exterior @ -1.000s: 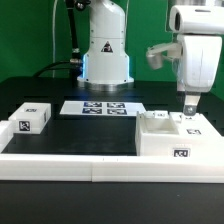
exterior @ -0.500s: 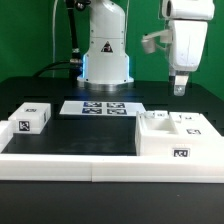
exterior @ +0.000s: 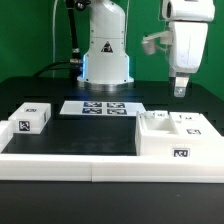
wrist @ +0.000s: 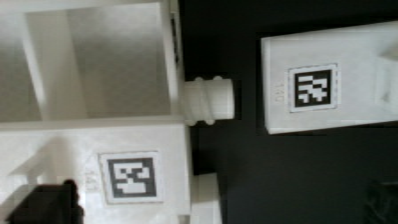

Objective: Assemble cabinet

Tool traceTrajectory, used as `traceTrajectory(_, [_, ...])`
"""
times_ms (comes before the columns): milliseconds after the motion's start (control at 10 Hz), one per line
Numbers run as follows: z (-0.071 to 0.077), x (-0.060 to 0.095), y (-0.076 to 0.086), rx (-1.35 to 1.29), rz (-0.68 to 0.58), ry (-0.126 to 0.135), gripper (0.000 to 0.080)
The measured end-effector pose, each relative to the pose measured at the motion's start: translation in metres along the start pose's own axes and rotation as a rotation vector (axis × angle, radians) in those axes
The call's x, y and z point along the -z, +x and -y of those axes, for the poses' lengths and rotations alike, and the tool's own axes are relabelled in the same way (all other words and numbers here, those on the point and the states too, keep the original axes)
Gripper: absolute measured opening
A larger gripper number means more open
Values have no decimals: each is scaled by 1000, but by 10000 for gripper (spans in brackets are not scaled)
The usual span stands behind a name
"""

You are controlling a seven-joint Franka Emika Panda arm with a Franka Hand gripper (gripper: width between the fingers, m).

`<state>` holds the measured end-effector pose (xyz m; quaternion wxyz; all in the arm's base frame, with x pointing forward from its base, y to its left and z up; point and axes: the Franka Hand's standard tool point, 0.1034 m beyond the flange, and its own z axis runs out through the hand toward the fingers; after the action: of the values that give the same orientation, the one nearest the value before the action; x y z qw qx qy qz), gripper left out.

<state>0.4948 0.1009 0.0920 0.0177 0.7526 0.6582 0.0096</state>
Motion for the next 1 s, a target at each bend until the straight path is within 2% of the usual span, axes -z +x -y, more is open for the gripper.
traceTrajectory(100, [11, -3, 0, 4, -15, -19, 797])
traceTrajectory(200, [32, -6, -6, 13, -5, 0, 797])
traceTrajectory(400, [52, -12, -11, 28, -1, 15, 797])
traceTrajectory(600, [71, -25, -13, 29, -23, 8, 797])
traceTrajectory(800, [83, -40, -13, 26, -38, 21, 797])
traceTrajectory(1000, [85, -47, -12, 24, -42, 31, 797])
